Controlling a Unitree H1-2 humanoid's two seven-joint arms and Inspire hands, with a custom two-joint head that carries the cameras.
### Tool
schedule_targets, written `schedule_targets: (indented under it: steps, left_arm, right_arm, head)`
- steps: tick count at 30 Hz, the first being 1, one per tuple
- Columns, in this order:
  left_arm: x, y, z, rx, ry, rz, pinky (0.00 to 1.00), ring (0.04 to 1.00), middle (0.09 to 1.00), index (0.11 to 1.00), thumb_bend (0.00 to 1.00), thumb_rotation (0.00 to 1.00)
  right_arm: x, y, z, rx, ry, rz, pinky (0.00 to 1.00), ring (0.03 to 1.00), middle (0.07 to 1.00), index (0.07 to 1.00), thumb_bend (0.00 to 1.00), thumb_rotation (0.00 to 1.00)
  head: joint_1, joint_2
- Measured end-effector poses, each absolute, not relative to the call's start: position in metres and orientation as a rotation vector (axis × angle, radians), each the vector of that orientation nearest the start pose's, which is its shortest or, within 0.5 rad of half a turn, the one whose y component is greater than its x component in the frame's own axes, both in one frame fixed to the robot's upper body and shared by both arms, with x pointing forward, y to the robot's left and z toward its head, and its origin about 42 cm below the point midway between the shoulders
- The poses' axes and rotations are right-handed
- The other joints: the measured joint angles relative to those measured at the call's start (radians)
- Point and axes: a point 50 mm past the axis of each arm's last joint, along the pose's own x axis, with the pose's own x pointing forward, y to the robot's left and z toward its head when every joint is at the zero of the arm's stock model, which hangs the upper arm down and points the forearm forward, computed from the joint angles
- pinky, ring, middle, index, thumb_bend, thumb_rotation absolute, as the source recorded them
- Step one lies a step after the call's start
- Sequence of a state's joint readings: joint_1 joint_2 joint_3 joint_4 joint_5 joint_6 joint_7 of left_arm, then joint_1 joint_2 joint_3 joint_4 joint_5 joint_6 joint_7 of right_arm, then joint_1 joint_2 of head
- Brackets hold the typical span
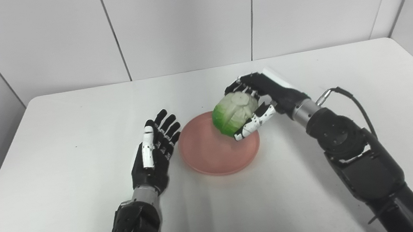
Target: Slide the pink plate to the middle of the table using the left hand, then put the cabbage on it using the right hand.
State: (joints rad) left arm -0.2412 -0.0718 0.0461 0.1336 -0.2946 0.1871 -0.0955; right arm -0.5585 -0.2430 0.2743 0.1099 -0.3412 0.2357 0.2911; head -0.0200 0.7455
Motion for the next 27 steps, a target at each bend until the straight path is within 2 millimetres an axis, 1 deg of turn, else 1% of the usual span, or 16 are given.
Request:
schedule_targets:
  steps: [5,9,14,20,27]
  left_arm:
    - [0.359,0.162,0.123,-0.374,0.079,-0.17,0.9,0.894,0.89,0.877,0.38,1.0]
    - [0.36,0.161,0.123,-0.376,0.079,-0.17,0.9,0.892,0.887,0.874,0.38,1.0]
    - [0.36,0.16,0.124,-0.373,0.081,-0.167,0.89,0.887,0.883,0.871,0.39,1.0]
    - [0.36,0.16,0.124,-0.374,0.081,-0.166,0.9,0.892,0.887,0.874,0.38,1.0]
    - [0.36,0.16,0.124,-0.373,0.082,-0.166,0.9,0.888,0.883,0.869,0.39,1.0]
  right_arm:
    - [0.439,-0.16,0.213,-0.718,-0.131,0.468,0.39,0.44,0.462,0.513,0.53,0.0]
    - [0.444,-0.155,0.203,-0.725,-0.122,0.476,0.38,0.438,0.466,0.507,0.53,0.0]
    - [0.445,-0.146,0.188,-0.727,-0.105,0.492,0.38,0.439,0.466,0.509,0.53,0.0]
    - [0.445,-0.144,0.184,-0.743,-0.134,0.488,0.38,0.436,0.462,0.513,0.53,0.0]
    - [0.445,-0.141,0.18,-0.77,-0.192,0.473,0.36,0.421,0.453,0.517,0.53,0.0]
  head:
    - [0.006,0.003]
    - [0.005,0.005]
    - [-0.003,0.012]
    - [-0.009,0.018]
    - [-0.015,0.025]
